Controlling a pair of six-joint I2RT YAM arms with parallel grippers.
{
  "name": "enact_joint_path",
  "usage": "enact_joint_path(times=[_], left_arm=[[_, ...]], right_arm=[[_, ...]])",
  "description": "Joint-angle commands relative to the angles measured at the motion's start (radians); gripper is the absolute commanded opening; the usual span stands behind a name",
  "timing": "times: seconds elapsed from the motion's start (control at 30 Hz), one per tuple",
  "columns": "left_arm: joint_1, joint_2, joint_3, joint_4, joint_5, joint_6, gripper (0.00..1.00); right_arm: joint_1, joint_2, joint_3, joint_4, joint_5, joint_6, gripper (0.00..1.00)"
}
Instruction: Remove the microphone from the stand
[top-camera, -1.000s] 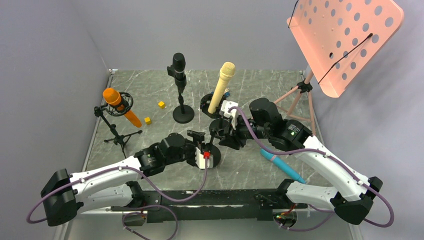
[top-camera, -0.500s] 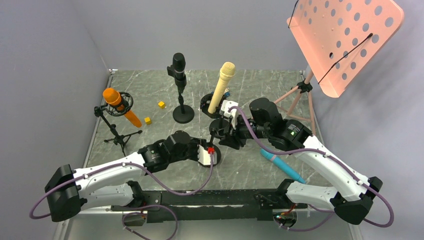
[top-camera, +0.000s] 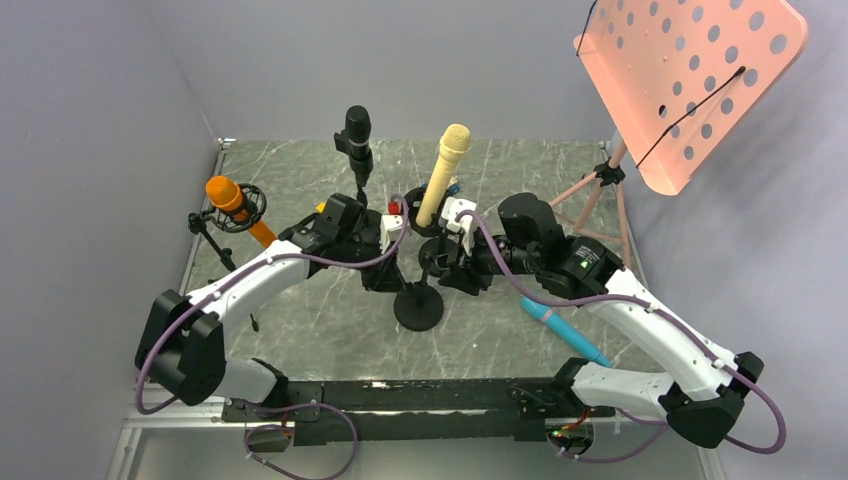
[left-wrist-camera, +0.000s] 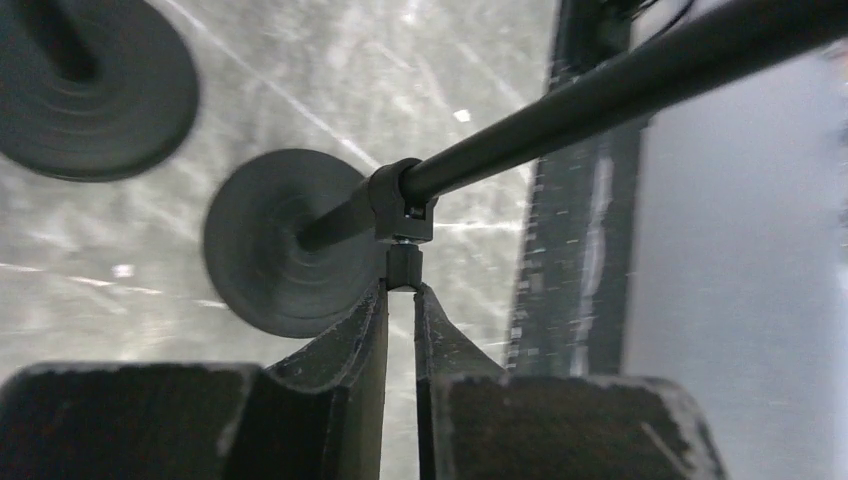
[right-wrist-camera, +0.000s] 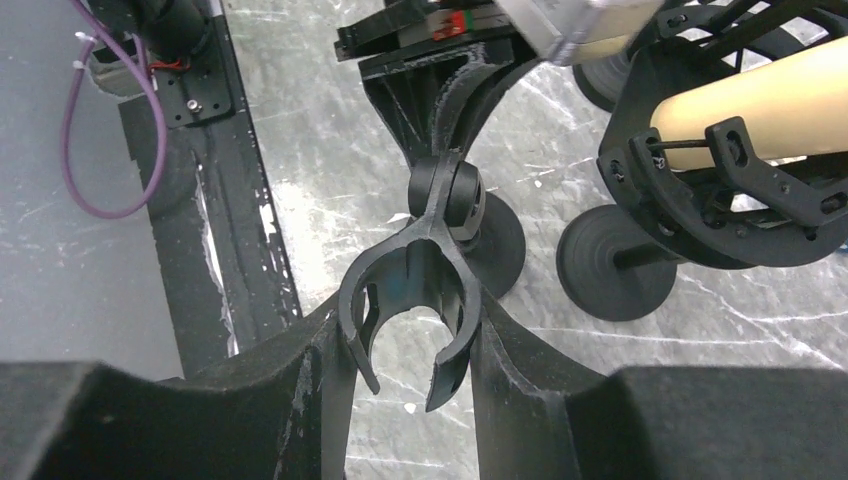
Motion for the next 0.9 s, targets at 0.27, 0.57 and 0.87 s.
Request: enact_joint_path(times=[0.27,0.57,0.87], left_arm=[[0.01,-0.115,-0.011,0.015,0.152,-0.158,0.67],[0.01,-0.316,0.029,0.048,0.017,-0.185,0.88],[-0.01,-0.273,0.035,0.291,-0.067,-0.223,0.86]], right_arm=[[0.004,0.023,0.069,0.012,-0.027,-0.026,0.24],[0.004,0.111,0.226,-0.033,-0.072,-0.017,0.71],[0.021,0.157,0.213,-0.032,-0.033,-0.045,0.4]])
